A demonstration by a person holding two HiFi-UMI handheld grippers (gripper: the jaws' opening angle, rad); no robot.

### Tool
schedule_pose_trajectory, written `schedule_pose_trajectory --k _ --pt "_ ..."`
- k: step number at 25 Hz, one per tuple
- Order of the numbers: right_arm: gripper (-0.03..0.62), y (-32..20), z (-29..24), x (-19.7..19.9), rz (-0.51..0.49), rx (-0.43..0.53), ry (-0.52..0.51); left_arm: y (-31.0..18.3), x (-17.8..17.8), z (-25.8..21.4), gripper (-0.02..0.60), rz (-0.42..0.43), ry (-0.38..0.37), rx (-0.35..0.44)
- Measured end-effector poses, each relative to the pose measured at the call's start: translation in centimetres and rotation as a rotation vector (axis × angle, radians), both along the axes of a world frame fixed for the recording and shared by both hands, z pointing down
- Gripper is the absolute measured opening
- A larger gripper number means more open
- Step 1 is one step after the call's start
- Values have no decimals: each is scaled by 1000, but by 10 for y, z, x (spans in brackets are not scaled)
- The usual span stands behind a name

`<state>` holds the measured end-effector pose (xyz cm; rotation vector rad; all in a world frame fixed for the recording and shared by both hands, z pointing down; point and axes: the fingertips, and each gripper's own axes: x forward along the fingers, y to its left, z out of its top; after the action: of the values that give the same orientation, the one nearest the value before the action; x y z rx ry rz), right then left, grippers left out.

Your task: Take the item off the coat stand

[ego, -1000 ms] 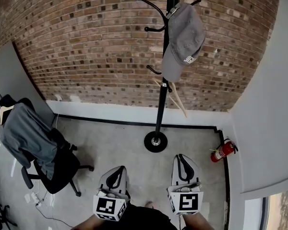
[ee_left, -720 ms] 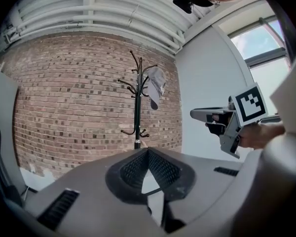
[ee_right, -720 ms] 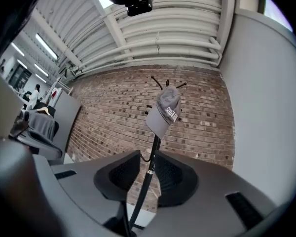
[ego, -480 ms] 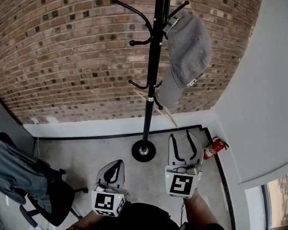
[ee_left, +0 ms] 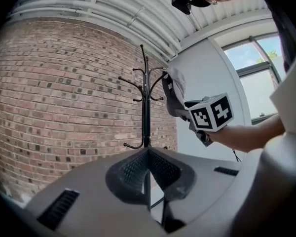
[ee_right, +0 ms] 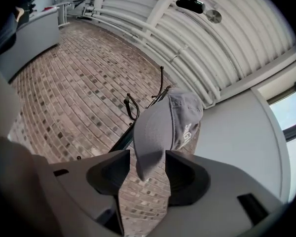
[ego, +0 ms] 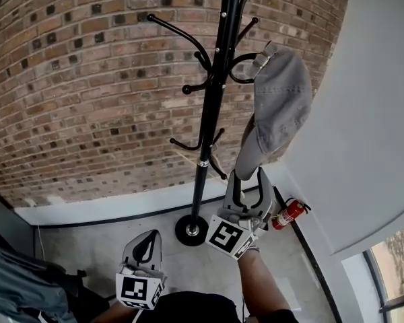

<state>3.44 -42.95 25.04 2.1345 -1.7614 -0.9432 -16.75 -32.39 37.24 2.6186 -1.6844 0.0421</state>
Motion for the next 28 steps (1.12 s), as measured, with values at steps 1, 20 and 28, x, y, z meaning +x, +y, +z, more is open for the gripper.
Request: schedule_pose_trajectory --k 1,20,28 --pt "207 -1 -4 1 18 24 -4 -4 -3 0 25 10 0 1" --pt "31 44 -68 55 115 282 -238 -30 6 1 25 183 46 4" --pt "31 57 -126 78 89 324 -293 -23 8 -3 25 174 89 9"
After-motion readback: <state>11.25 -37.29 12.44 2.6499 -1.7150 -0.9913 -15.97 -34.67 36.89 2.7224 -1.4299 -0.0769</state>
